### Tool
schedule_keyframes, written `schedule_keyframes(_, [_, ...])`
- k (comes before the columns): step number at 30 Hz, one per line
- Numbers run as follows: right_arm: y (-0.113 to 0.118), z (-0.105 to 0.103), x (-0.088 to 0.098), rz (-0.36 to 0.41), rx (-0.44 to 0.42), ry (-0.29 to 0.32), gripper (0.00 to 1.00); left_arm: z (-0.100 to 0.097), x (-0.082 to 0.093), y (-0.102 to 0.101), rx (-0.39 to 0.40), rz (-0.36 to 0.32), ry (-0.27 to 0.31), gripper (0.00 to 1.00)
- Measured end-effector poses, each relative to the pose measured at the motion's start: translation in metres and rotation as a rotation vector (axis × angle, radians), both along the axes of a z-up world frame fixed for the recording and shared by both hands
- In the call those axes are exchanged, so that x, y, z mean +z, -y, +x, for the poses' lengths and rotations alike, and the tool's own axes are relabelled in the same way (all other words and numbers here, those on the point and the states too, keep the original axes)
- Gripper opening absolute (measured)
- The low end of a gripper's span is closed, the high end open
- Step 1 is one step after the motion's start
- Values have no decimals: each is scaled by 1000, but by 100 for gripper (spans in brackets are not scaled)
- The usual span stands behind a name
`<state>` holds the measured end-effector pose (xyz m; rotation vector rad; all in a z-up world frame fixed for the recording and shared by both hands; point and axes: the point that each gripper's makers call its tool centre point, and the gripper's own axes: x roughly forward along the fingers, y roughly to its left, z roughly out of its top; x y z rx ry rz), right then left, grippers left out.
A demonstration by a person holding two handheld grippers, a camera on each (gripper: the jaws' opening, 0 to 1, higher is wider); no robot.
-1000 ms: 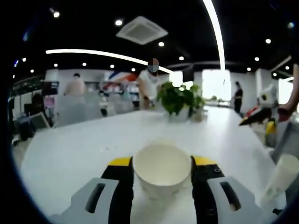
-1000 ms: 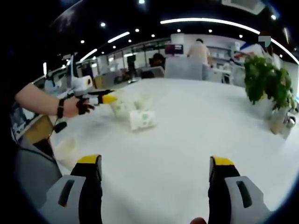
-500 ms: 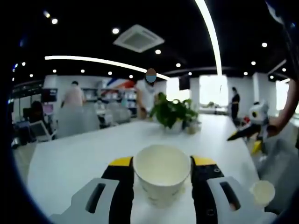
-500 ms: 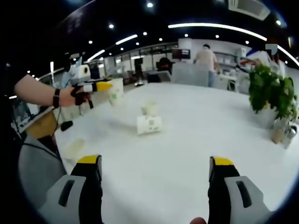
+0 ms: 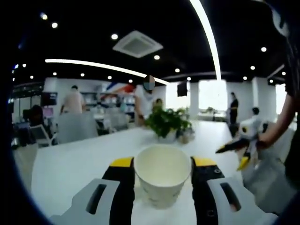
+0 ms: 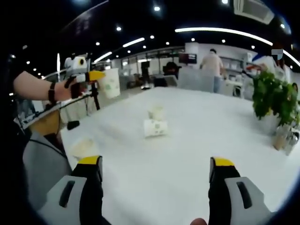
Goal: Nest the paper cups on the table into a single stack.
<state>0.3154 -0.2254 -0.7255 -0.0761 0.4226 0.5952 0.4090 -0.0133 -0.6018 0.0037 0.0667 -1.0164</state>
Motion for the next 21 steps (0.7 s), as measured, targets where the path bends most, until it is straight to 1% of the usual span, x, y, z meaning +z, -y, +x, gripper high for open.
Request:
schedule_keyframes(5, [0, 3, 5, 5, 10, 18, 92, -18, 8, 6, -12, -11, -10, 45])
schedule_keyframes(8, [1, 6, 9, 8, 8, 26, 91, -25, 11, 8, -18, -16, -22, 44])
schedule_keyframes(11, [1, 8, 12, 11, 6, 34, 91, -32, 14, 9, -20, -16, -22, 44])
schedule_keyframes(13, [2, 9, 11, -1, 13, 36, 91, -35, 17, 10, -25, -21, -19, 43])
schedule_keyframes(21, [9, 15, 16, -4, 11, 45, 91, -47, 20, 17, -35, -30, -41, 44])
